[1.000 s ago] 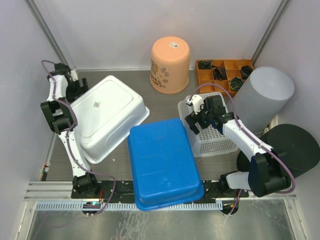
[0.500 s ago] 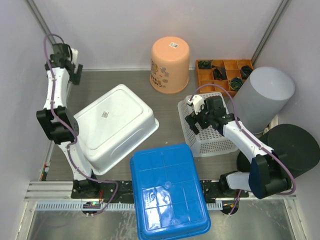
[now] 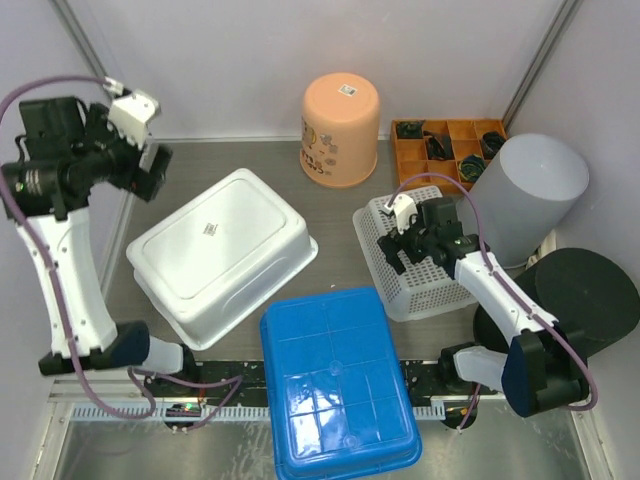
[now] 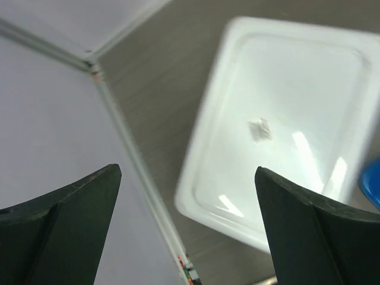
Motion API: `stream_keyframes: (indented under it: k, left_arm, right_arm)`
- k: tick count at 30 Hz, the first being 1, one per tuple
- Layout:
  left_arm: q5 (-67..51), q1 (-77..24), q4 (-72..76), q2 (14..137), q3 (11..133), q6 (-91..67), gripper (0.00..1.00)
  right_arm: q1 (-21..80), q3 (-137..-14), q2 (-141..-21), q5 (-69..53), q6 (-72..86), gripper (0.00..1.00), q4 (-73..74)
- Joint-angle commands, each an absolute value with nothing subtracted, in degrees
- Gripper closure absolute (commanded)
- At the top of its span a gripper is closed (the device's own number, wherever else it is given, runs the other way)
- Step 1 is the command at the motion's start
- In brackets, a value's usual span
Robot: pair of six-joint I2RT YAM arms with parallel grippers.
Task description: Turn the large container upside down
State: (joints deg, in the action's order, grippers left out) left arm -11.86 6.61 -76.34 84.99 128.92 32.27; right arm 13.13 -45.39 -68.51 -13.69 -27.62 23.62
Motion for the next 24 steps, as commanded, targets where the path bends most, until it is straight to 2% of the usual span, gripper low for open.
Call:
stream_keyframes:
  k: [1,5,11,15,20,24]
  left_arm:
    - [-39.4,6.7,-101.6,75.0,116.7,48.1,0.01]
    - [-40.5,6.5,-100.1,61.8,100.7,50.9,0.02]
    - [-41.5,6.5,-97.1,50.5,90.5,44.6,0.01]
    - [-42.5,6.5,-100.0,47.1,87.1,46.0,0.02]
    - [-45.5,6.5,-100.0,44.4,82.1,45.1,0.01]
    - [-46.7,6.5,-96.2,42.8,78.8,41.8,0.02]
  right_arm:
    - [11.8,-43.3,-64.6,-9.3,-26.7,0.00,24.4]
    - [11.7,-43.3,-63.1,-8.4,-24.8,0.00,23.0]
    - [11.9,-45.3,-62.9,-5.1,-25.8,0.00,21.0]
    - [12.1,-51.8,-63.1,-5.4,-26.5,0.00,24.0]
    - [12.2,-61.5,-61.0,-11.9,-26.6,0.00,33.2]
    - [12.3,-62.4,-57.9,-17.2,-27.0,0.00,40.1]
